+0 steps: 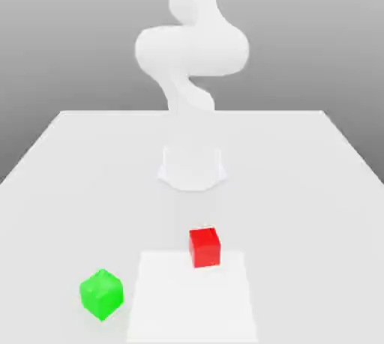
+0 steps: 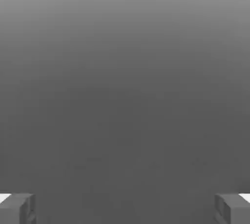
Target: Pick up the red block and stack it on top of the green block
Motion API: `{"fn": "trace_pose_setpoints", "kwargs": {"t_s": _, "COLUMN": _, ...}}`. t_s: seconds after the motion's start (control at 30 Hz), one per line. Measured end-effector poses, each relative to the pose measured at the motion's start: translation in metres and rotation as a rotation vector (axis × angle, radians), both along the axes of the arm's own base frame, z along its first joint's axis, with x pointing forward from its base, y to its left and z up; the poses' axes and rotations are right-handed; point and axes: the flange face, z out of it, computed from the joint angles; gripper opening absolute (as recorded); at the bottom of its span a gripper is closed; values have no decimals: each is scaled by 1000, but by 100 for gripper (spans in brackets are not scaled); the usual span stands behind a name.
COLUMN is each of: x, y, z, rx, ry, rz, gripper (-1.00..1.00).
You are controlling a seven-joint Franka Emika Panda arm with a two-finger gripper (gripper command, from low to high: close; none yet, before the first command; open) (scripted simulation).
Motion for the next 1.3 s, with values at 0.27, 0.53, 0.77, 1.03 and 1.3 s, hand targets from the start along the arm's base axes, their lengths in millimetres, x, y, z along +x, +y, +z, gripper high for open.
{"fn": "trace_pose_setpoints", "kwargs": {"t_s": 0.27, "x": 39, "y": 12, "z": -200, "rx": -33, "ry": 294, "rz": 68, "gripper": 0}}
{"fn": "trace_pose_setpoints", "kwargs": {"t_s": 0.53, "x": -23, "y": 20, "z": -403, "rx": -64, "ry": 626, "rz": 152, "gripper": 0}}
{"fn": "trace_pose_setpoints", "kwargs": {"t_s": 0.77, "x": -51, "y": 21, "z": -504, "rx": -72, "ry": 721, "rz": 177, "gripper": 0}}
{"fn": "trace_pose_setpoints", "kwargs": {"t_s": 1.03, "x": -53, "y": 21, "z": -519, "rx": -72, "ry": 722, "rz": 178, "gripper": -100}}
{"fn": "trace_pose_setpoints", "kwargs": {"t_s": 1.3, "x": -52, "y": 21, "z": -467, "rx": -72, "ry": 722, "rz": 177, "gripper": -100}}
